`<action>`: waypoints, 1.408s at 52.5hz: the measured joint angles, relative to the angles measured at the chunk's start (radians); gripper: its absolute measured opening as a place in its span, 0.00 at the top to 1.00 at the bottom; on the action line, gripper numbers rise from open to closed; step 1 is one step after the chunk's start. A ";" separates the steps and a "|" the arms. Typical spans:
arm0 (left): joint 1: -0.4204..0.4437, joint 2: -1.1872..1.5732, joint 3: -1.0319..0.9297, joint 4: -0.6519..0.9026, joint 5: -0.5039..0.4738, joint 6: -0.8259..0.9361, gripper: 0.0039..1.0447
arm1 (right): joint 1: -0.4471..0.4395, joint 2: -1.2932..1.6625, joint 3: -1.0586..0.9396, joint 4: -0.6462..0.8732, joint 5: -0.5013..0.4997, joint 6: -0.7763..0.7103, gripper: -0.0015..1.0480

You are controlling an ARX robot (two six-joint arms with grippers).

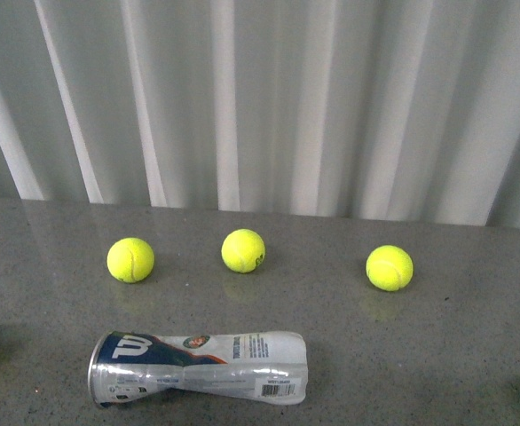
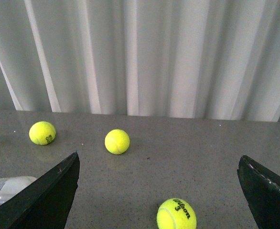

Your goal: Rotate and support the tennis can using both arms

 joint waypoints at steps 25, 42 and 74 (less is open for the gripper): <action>0.103 1.357 0.570 0.249 0.324 0.078 0.06 | 0.000 0.000 0.000 0.000 0.000 0.000 0.07; 0.104 1.480 0.671 0.180 0.417 0.103 0.06 | 0.000 0.000 0.000 0.000 0.000 0.000 0.07; 0.015 1.563 0.691 0.246 0.582 -0.075 0.06 | 0.000 0.000 0.000 0.000 0.000 0.000 0.07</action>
